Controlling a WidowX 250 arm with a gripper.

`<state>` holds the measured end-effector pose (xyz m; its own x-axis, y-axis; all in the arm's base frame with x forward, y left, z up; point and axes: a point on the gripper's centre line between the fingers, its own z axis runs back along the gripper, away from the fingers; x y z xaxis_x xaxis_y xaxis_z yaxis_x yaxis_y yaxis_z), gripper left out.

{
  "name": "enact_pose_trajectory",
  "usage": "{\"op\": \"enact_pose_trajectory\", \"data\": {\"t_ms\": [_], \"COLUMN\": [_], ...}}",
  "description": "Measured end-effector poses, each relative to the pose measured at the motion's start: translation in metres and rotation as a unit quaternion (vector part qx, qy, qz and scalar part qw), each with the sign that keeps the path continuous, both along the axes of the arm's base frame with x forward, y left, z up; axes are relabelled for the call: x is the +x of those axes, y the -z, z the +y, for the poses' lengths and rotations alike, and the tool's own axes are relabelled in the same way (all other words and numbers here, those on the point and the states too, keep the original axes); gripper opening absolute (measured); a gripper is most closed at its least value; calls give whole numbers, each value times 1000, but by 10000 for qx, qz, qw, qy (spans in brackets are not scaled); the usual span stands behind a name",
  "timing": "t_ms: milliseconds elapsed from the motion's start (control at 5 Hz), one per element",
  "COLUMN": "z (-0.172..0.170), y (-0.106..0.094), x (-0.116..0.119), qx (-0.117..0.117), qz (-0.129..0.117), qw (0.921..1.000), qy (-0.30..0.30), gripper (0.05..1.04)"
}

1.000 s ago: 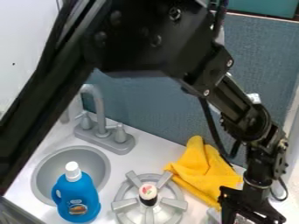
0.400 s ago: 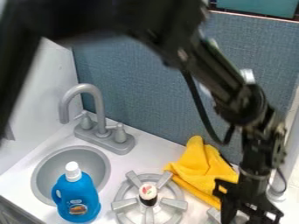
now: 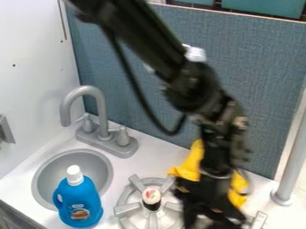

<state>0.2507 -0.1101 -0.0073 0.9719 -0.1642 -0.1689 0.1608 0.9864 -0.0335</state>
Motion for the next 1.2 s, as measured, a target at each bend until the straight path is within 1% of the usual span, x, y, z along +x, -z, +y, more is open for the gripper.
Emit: {"op": "enact_pose_trajectory", "data": {"t_ms": [200,400,600,800,1000,1200], "z": [36,51,44,39,36,34], "y": [15,38,73,82,85,86], "x": [-17,-19,-17,-7,1,8], "qx": [102,-11,-468,-619,-641,-679], "qz": [188,230,448,374,311,301], "qw": [9998,9997,9970,9960,9957,9953], "qy": [-43,102,421,524,597,624], "gripper": [544,544,544,544,597,899]}}
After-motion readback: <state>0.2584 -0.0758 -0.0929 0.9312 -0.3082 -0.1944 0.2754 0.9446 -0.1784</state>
